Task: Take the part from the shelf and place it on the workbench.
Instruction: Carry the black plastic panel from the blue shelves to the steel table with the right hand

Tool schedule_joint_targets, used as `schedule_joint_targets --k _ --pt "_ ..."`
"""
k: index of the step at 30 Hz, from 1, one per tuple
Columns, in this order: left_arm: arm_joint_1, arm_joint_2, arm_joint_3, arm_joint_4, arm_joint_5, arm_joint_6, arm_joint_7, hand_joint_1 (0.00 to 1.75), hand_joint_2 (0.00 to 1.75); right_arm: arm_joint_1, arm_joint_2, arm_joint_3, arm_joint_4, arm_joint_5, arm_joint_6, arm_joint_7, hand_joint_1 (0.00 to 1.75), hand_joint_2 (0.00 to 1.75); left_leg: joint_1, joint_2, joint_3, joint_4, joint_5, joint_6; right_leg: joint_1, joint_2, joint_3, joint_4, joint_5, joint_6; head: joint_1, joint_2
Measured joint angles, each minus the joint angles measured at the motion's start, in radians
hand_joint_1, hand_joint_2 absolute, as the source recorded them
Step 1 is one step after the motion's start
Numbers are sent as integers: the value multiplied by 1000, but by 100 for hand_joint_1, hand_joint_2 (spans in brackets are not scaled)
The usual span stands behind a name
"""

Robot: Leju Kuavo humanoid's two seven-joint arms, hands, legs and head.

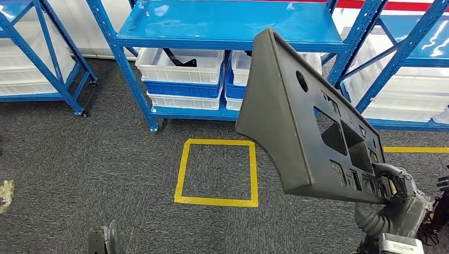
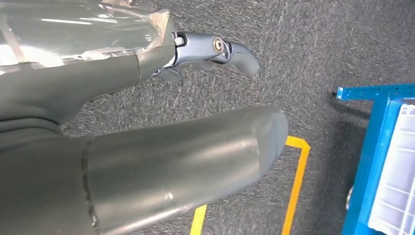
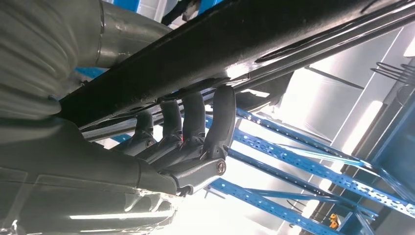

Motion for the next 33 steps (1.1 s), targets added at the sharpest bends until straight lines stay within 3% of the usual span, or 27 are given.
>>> schedule_joint_targets --k 2,4,5,6,8,9,10,11,12,13,14,15,17,19,20,21,22,24,25,27,29,31,33 --pt "-4 6 -18 5 14 4 -4 0 0 -4 0 0 1 -6 -1 0 175 175 -7 -2 37 -69 -23 9 2 -3 -13 8 13 14 2 0" --pt "-6 9 -32 11 22 8 -7 0 0 -8 0 0 2 -9 -1 2 175 175 -9 1 21 -79 -10 23 0 -4 -24 9 26 29 3 0" --pt "-7 10 -37 13 25 9 -7 0 0 -9 0 1 3 -11 -1 4 175 175 -8 4 9 -83 2 33 0 -2 -35 21 13 30 4 0" --pt "-8 12 -42 15 27 11 -8 0 0 -10 0 1 4 -11 -1 5 175 175 -6 7 -4 -87 17 43 1 0 -49 45 -14 27 6 0" --pt "-9 14 -53 17 42 12 -7 0 0 -11 0 1 9 -13 2 9 175 175 -6 10 -36 -89 46 52 -1 3 -82 150 -104 15 9 0" --pt "-9 15 -61 18 55 14 -5 0 0 -12 0 1 11 -14 5 11 175 175 -6 11 -53 -88 60 52 -3 4 -94 212 -135 17 11 0" --pt "-9 17 -71 19 70 17 -2 0 0 -13 0 1 15 -16 11 14 175 175 -6 12 -72 -88 75 51 -5 4 -95 262 -147 25 11 0" --pt "-9 19 -80 21 83 21 2 0 0 -14 0 1 19 -18 15 16 175 175 -6 14 -90 -87 89 48 -8 4 -83 284 -136 39 11 0" --pt "-9 20 -87 23 93 25 4 0 0 -16 0 1 23 -19 19 17 175 175 -5 15 -107 -86 103 44 -12 4 -55 269 -111 54 11 0" --pt "-9 22 -94 25 100 28 6 0 0 -19 0 1 26 -19 20 18 175 175 -4 16 -123 -85 116 40 -17 4 -11 221 -86 66 11 0" --pt "-9 24 -100 26 104 29 6 0 0 -22 1 1 29 -20 21 18 175 175 -4 15 -136 -83 128 34 -19 4 48 143 -79 71 11 0" --pt "-9 26 -105 27 107 30 6 0 0 -25 1 1 31 -20 21 18 175 175 -5 14 -146 -81 139 27 -17 5 103 61 -88 65 10 0" --pt "-9 31 -115 28 119 33 5 0 0 -30 1 2 34 -22 30 18 175 175 -8 13 -153 -85 164 15 -9 7 163 -41 -116 46 7 0" --pt "-7 37 -127 32 146 43 4 0 0 -33 3 1 39 -26 46 16 175 175 -5 12 -155 -90 180 4 -9 6 150 -44 -109 26 2 0" --pt "-5 41 -135 35 161 48 4 0 0 -34 4 1 43 -27 53 14 175 175 -2 11 -160 -81 162 -1 -12 5 139 -42 -99 15 1 0" --pt "-2 45 -143 38 174 53 4 0 0 -35 5 1 46 -28 58 11 175 175 0 10 -169 -55 123 -6 -15 3 127 -41 -87 1 0 0" --pt "1 48 -151 40 186 57 3 0 0 -36 7 1 50 -28 63 8 175 175 3 8 -180 -9 66 -10 -17 1 113 -41 -74 -11 -1 0" --pt "6 52 -164 43 203 64 3 0 0 -40 10 1 57 -28 69 2 175 175 4 5 -202 119 -36 -16 -11 -1 85 -40 -47 -23 -4 0" --pt "9 54 -169 44 209 66 3 0 0 -43 11 1 61 -28 71 1 175 175 4 4 -206 175 -54 -18 -9 -1 70 -38 -34 -24 -4 0" --pt "12 57 -176 47 217 67 3 0 0 -51 12 1 67 -29 71 1 175 175 4 3 -174 204 -18 -18 -6 -1 35 -31 -10 -20 -5 0" --pt "12 60 -185 48 224 69 3 0 0 -58 14 1 73 -29 71 1 175 175 4 2 -83 108 21 -12 -5 0 3 -18 6 -12 -5 0" --pt "12 63 -193 48 232 72 3 0 0 -66 15 0 77 -28 72 3 175 175 0 -1 12 -26 1 -4 -2 -2 -15 -6 18 0 -4 0" --pt "11 66 -200 48 237 76 3 0 0 -74 17 0 79 -28 73 4 175 175 -7 -2 42 -86 -21 5 -1 -5 -25 -2 34 16 -4 0"
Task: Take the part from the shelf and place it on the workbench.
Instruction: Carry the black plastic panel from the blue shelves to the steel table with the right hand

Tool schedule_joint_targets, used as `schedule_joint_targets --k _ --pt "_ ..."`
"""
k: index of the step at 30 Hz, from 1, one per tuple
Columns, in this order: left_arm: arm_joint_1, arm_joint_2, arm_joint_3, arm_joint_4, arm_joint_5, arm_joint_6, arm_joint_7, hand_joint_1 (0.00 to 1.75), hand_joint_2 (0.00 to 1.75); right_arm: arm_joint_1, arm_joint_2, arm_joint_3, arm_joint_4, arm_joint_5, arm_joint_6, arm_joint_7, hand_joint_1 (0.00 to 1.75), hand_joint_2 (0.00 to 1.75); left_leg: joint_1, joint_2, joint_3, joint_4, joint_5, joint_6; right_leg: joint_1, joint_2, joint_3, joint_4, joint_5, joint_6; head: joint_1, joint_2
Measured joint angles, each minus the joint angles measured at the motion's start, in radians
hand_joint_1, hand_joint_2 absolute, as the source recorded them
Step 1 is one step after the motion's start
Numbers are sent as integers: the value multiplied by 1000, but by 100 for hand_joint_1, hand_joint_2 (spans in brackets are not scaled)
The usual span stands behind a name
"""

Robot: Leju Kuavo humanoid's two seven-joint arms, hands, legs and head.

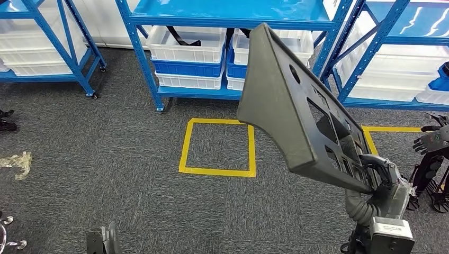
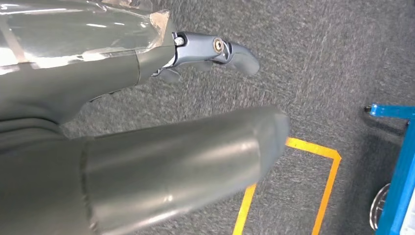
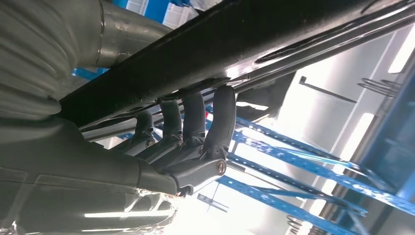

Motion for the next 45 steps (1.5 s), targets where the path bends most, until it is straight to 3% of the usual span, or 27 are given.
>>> schedule_joint_targets --k 2,3,6,7,9,11,12,14,16,18,20,22,23,24,25,26,28,30,33,34,36,38,39,40,42,44,45 --pt "1 1 -6 1 3 2 0 0 0 -5 1 0 3 0 0 1 175 175 0 4 -18 -9 14 17 -1 -1 -14 8 0 10 1 0" --pt "1 2 -9 1 4 3 0 0 0 -5 1 0 4 0 0 1 175 175 2 7 -32 -12 27 28 -1 1 -26 28 -24 8 3 0" --pt "2 4 -13 1 9 7 0 0 0 -8 3 0 11 0 4 3 175 175 3 13 -77 -14 69 43 -3 6 -73 182 -149 -3 10 0" --pt "4 4 -13 1 12 9 0 0 0 -9 3 0 13 0 8 5 175 175 3 14 -93 -14 83 42 -4 7 -81 239 -171 1 10 0" --pt "9 4 -14 1 16 10 0 0 0 -14 5 1 18 0 15 9 175 175 3 18 -130 -12 111 38 -9 7 -58 281 -154 27 11 0" --pt "13 4 -15 1 16 10 0 0 0 -22 5 1 20 0 17 11 175 175 4 19 -163 -9 138 29 -16 7 30 193 -113 50 11 0" --pt "15 4 -15 1 17 11 0 0 0 -28 6 1 20 -1 17 12 175 175 3 19 -176 -6 150 22 -16 7 93 109 -114 51 11 0" --pt "16 6 -17 -1 21 15 2 0 0 -38 6 1 21 -4 17 12 175 175 0 18 -190 -3 173 9 -11 9 174 -19 -143 34 9 0" --pt "19 7 -18 -2 28 20 5 0 0 -43 6 0 25 -7 17 13 175 175 1 18 -195 -8 194 -3 -7 10 178 -46 -151 11 7 0" --pt "26 10 -19 -2 33 23 6 0 0 -48 6 0 32 -10 17 13 175 175 7 16 -206 7 165 -13 -12 8 160 -41 -133 -12 6 0" --pt "32 12 -19 -2 35 25 7 0 0 -56 6 0 38 -15 17 13 175 175 11 12 -231 95 60 -20 -14 6 135 -41 -108 -35 3 0" --pt "35 12 -20 -2 36 25 7 0 0 -62 7 0 44 -21 17 12 175 175 11 8 -255 229 -25 -25 -9 5 109 -38 -83 -44 2 0" --pt "36 13 -20 -3 36 25 7 0 0 -64 7 0 47 -24 17 12 175 175 11 6 -255 275 -29 -26 -7 5 94 -36 -72 -43 2 0" --pt "37 13 -20 -5 36 25 7 0 0 -65 7 0 50 -27 17 12 175 175 11 6 -241 293 -12 -25 -5 5 79 -32 -62 -41 2 0" --pt "38 13 -21 -7 36 25 7 0 0 -66 6 0 52 -30 17 11 175 175 11 6 -210 273 15 -23 -4 6 63 -28 -53 -38 2 0" --pt "39 13 -22 -11 36 25 7 0 0 -67 6 0 54 -33 17 11 175 175 11 4 -160 221 36 -19 -4 6 50 -21 -47 -35 2 0" --pt "38 14 -26 -19 37 25 7 0 0 -69 6 0 57 -38 17 8 175 175 8 1 -54 81 33 -8 0 5 30 -9 -37 -25 2 0" --pt "38 16 -29 -25 42 22 9 0 0 -75 4 0 59 -42 16 3 175 175 1 0 -9 2 10 2 2 3 19 -4 -26 -11 2 0" --pt "38 14 -29 -27 63 4 20 0 0 -82 0 0 66 -46 13 -2 175 175 0 6 -21 -25 23 24 1 2 -3 9 -28 4 4 0" --pt "39 13 -29 -28 68 -1 21 0 0 -84 -2 0 68 -47 13 -2 175 175 2 8 -29 -30 34 32 2 4 -17 35 -51 2 7 0" --pt "39 13 -29 -29 69 -5 21 0 0 -87 -7 0 73 -49 11 -4 175 175 3 11 -48 -33 54 40 -1 6 -55 142 -125 -5 11 0" --pt "39 13 -29 -30 70 -8 21 0 0 -86 -11 0 80 -53 9 -6 175 175 2 13 -68 -31 70 40 -4 7 -83 254 -167 2 13 0" --pt "40 13 -30 -30 70 -8 21 0 0 -86 -12 0 83 -54 9 -7 175 175 3 14 -77 -30 77 38 -6 7 -77 270 -163 12 13 0" --pt "40 13 -30 -30 72 -8 20 0 0 -86 -14 0 86 -55 9 -9 175 175 3 14 -84 -29 83 35 -10 7 -52 246 -146 24 13 0" --pt "41 13 -30 -30 75 -8 19 0 0 -88 -16 0 92 -55 8 -11 175 175 4 15 -95 -25 91 26 -17 7 47 107 -111 42 14 0" --pt "41 14 -30 -30 78 -8 17 0 0 -91 -18 0 97 -50 5 -13 175 175 0 15 -103 -18 98 15 -15 10 120 -8 -103 41 13 0" --pt "41 14 -31 -30 80 -8 16 0 0 -92 -20 0 99 -44 2 -13 175 175 -2 14 -105 -16 102 9 -12 11 132 -30 -106 35 12 0"
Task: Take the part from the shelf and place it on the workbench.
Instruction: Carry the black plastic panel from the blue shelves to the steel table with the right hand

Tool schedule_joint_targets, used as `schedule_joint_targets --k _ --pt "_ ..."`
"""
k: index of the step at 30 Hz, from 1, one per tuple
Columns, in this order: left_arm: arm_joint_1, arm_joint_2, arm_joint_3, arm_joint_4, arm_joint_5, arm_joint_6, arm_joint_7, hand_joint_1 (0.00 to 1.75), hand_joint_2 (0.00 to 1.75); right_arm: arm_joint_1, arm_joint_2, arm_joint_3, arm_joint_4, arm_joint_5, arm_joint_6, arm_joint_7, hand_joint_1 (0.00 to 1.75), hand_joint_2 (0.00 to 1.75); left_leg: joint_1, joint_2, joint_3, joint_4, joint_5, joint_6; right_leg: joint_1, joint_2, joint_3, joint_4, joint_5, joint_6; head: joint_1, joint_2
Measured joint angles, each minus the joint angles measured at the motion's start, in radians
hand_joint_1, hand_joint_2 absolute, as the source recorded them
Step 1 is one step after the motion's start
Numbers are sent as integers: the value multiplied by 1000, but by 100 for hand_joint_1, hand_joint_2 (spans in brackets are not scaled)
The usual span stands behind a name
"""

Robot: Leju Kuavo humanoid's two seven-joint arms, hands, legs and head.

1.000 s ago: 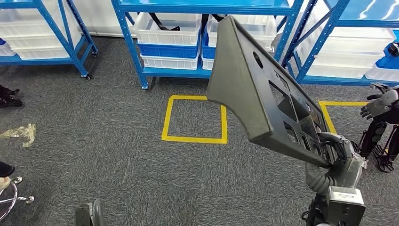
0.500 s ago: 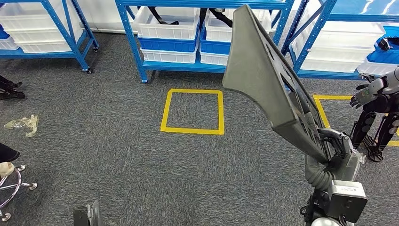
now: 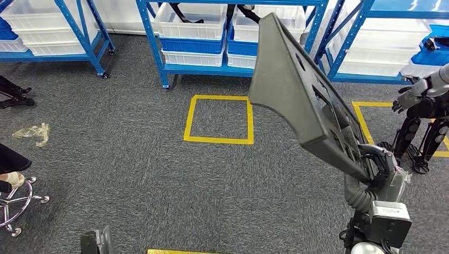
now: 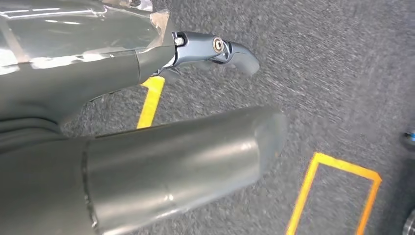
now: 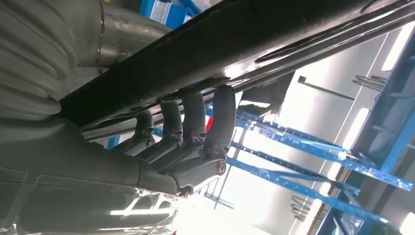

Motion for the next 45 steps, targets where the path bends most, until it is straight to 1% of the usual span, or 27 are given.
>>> schedule_joint_targets --k 3,5,7,8,9,10,11,13,14,15,17,19,20,22,24,26,28,30,33,35,37,38,39,40,42,44,45 --pt "1 2 -3 0 3 1 -4 0 0 0 -3 0 7 24 -14 0 175 175 4 -4 -10 13 -5 -16 -5 -3 -13 0 7 -28 -4 0" --pt "1 4 -5 0 5 2 -6 0 0 -1 -4 0 10 36 -22 0 175 175 8 -7 -44 87 -64 -24 -9 -10 -22 -2 17 -51 -7 0" --pt "2 4 -7 1 7 3 -8 0 0 0 -5 0 12 42 -26 1 175 175 8 -9 -97 215 -139 -30 -4 -20 -32 -2 24 -64 -10 0" --pt "3 4 -8 1 7 3 -9 0 0 1 -5 0 14 45 -27 1 175 175 8 -9 -115 265 -157 -32 -2 -25 -36 -1 26 -67 -10 0" --pt "4 5 -8 2 7 3 -10 0 0 2 -5 0 16 48 -28 1 175 175 9 -9 -118 285 -156 -34 0 -31 -38 -1 27 -69 -10 0" --pt "5 5 -8 3 8 3 -10 0 0 4 -5 0 17 51 -30 2 175 175 9 -7 -103 270 -138 -34 1 -38 -39 0 28 -69 -10 0" --pt "5 5 -8 3 8 3 -11 0 0 5 -5 0 18 54 -33 2 175 175 10 -2 -71 218 -106 -33 1 -45 -39 1 27 -69 -10 0" --pt "4 6 -8 4 8 3 -12 0 0 6 -5 0 18 59 -37 3 175 175 7 29 5 88 -53 -27 6 -58 -38 3 27 -67 -11 0" --pt "3 7 -9 4 8 3 -12 0 0 7 -5 0 18 60 -38 3 175 175 4 43 28 43 -41 -23 10 -66 -39 3 27 -64 -11 0" --pt "2 7 -9 4 8 3 -12 0 0 7 -5 0 18 61 -39 4 175 175 0 51 37 20 -40 -18 15 -73 -40 4 27 -61 -10 0" --pt "2 7 -9 4 8 3 -13 0 0 7 -5 0 18 63 -40 5 175 175 -3 38 33 7 -40 -6 18 -89 -43 5 27 -51 -9 0" --pt "2 6 -10 4 8 3 -13 0 0 8 -5 0 18 68 -41 7 175 175 1 19 30 -2 -33 10 16 -72 -57 30 9 -45 -8 0" --pt "2 6 -10 4 9 3 -13 0 0 9 -5 0 18 70 -41 9 175 175 3 10 28 -5 -28 17 14 -52 -75 70 -14 -46 -7 0" --pt "1 7 -11 4 9 3 -14 0 0 13 -8 0 18 75 -42 12 175 175 4 -9 21 -6 -22 25 10 -15 -138 209 -74 -52 -3 0" --pt "2 7 -11 5 9 3 -15 0 0 18 -9 0 18 78 -42 15 175 175 4 -31 16 -5 -19 25 9 -6 -183 308 -103 -47 -3 0" --pt "4 6 -12 5 9 2 -15 0 0 19 -10 0 18 78 -42 16 175 175 5 -55 16 -3 -16 22 6 -1 -155 253 -68 -28 -3 0" --pt "3 7 -12 5 10 2 -15 0 0 18 -10 0 18 78 -42 16 175 175 3 -78 13 3 -15 16 -2 28 -86 107 -11 -12 -2 0" --pt "3 7 -12 5 10 2 -16 0 0 18 -11 0 18 78 -42 16 175 175 1 -98 3 10 -13 4 -5 54 -50 27 14 -13 -4 0" --pt "8 9 -12 6 11 3 -16 0 0 16 -12 0 18 78 -42 17 175 175 4 -114 -10 12 -6 -15 -3 36 -52 26 20 -30 -4 0" --pt "8 11 -13 6 11 4 -16 0 0 14 -12 0 18 78 -43 17 175 175 4 -80 -33 60 -39 -23 -7 15 -52 23 25 -46 -10 0" --pt "6 12 -13 7 11 6 -16 0 0 16 -12 0 18 78 -43 17 175 175 4 -33 -90 186 -107 -30 -4 -8 -54 23 25 -57 -17 0" --pt "6 12 -13 7 11 6 -16 0 0 17 -12 -1 18 77 -44 17 175 175 5 -21 -121 254 -136 -33 -1 -20 -55 23 25 -59 -18 0" --pt "8 12 -13 7 11 7 -16 0 0 17 -12 -1 18 77 -44 17 175 175 5 -17 -141 298 -149 -34 1 -31 -55 23 25 -60 -18 0" --pt "8 13 -13 7 11 7 -16 0 0 17 -12 -1 18 77 -45 18 175 175 5 -14 -143 308 -144 -34 2 -43 -56 23 25 -60 -19 0" --pt "9 14 -13 7 11 10 -17 0 0 16 -12 -1 18 76 -45 21 175 175 4 0 -89 212 -87 -27 4 -64 -53 23 24 -60 -19 0" --pt "5 16 -12 7 11 13 -18 0 0 16 -12 -1 18 78 -43 25 175 175 -3 42 -15 76 -39 -17 11 -82 -51 24 21 -59 -18 0" --pt "3 17 -12 7 11 14 -19 0 0 15 -12 0 18 78 -41 27 175 175 -8 57 3 37 -30 -11 15 -90 -51 24 20 -57 -17 0"
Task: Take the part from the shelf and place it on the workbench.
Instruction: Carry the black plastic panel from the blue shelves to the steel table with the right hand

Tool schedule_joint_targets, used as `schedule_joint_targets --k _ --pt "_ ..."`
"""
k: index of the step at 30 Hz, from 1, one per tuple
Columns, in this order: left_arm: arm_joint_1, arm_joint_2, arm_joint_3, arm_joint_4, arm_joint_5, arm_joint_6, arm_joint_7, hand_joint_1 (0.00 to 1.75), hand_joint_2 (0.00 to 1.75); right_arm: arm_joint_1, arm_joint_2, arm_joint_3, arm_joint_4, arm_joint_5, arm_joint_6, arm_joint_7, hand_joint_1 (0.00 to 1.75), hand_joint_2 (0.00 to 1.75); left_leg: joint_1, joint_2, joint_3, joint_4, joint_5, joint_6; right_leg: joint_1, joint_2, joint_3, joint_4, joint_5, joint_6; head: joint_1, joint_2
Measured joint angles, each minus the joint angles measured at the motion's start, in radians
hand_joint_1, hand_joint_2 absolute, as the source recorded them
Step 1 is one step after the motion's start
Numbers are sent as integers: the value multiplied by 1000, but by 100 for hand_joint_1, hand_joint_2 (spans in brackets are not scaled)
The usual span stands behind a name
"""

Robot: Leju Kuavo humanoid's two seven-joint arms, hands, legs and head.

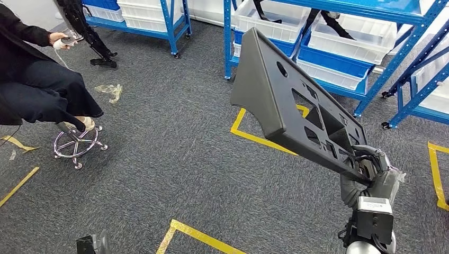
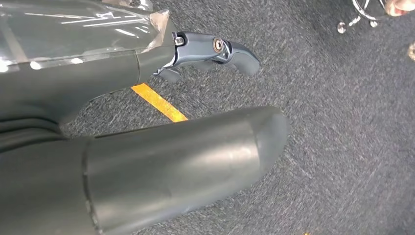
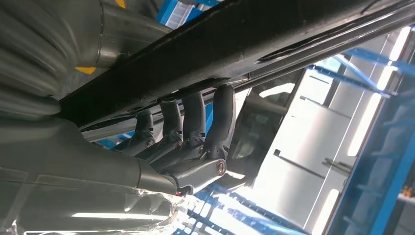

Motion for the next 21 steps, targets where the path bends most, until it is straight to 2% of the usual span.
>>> schedule_joint_targets --k 1,3,4,5,7,9,10,11,12,13,14,15,16,18,19,20,21 --pt "-1 1 0 0 0 0 -1 0 0 -1 0 0 0 1 1 2 175 175 -5 5 4 -15 1 4 3 -9 0 0 -1 2 1 0" --pt "0 1 0 0 1 0 -3 0 0 -4 1 1 0 3 2 4 175 175 -7 -16 0 -22 8 16 5 -23 -2 0 -3 9 2 0" --pt "1 1 0 0 1 0 -4 0 0 -6 1 1 0 3 3 6 175 175 -5 -27 1 -27 13 23 4 -11 -5 8 -10 12 2 0" --pt "1 1 0 0 1 0 -4 0 0 -7 2 1 0 4 3 7 175 175 -2 -37 2 -33 18 31 3 10 -15 32 -26 13 4 0" --pt "-1 1 0 0 2 0 -6 0 0 -7 1 0 0 4 2 8 175 175 2 -60 0 -37 25 41 0 65 -64 146 -81 7 8 0" --pt "0 2 0 0 4 0 -7 0 0 -5 0 0 0 4 2 8 175 175 2 -86 -4 -36 29 42 -2 83 -124 275 -125 7 10 0" --pt "1 1 0 0 4 0 -7 0 0 -3 0 0 0 4 2 8 175 175 3 -100 -5 -36 30 41 -4 86 -136 297 -126 14 10 0" --pt "3 1 0 0 4 0 -7 0 0 -3 0 0 0 4 2 8 175 175 4 -114 -6 -35 31 40 -5 88 -126 274 -110 24 10 0" --pt "3 1 0 0 4 0 -7 0 0 -3 0 0 0 4 2 8 175 175 6 -128 -5 -33 32 37 -9 93 -99 214 -81 36 10 0" --pt "3 1 0 0 4 0 -7 0 0 -4 0 0 0 4 2 8 175 175 8 -141 -7 -29 32 33 -15 114 -64 136 -50 47 11 0" --pt "3 1 0 0 4 0 -8 0 0 -4 0 0 0 4 2 8 175 175 8 -154 -11 -24 32 28 -18 133 -36 71 -25 51 11 0" --pt "3 2 0 0 4 0 -8 0 0 -4 0 0 1 4 2 9 175 175 8 -165 -15 -21 32 21 -21 148 -17 29 -10 50 11 0" --pt "4 2 0 0 5 0 -8 0 0 -4 0 0 1 4 2 9 175 175 7 -175 -21 -19 34 14 -20 157 -10 11 -4 44 11 0" --pt "7 3 0 0 6 0 -9 0 0 -4 1 0 1 4 2 9 175 175 8 -192 -29 -21 41 0 -19 138 -10 12 2 28 10 0" --pt "8 3 0 0 6 0 -9 0 0 -5 1 0 1 4 2 9 175 175 9 -186 -34 -16 39 -5 -21 128 -11 11 6 21 10 0" --pt "9 4 0 0 6 0 -9 0 0 -5 1 0 1 4 2 9 175 175 8 -168 -44 3 25 -10 -24 117 -11 10 8 13 7 0" --pt "8 4 0 -1 7 0 -10 0 0 -5 2 0 1 5 2 9 175 175 8 -141 -63 44 -1 -13 -26 104 -11 8 10 7 4 0"
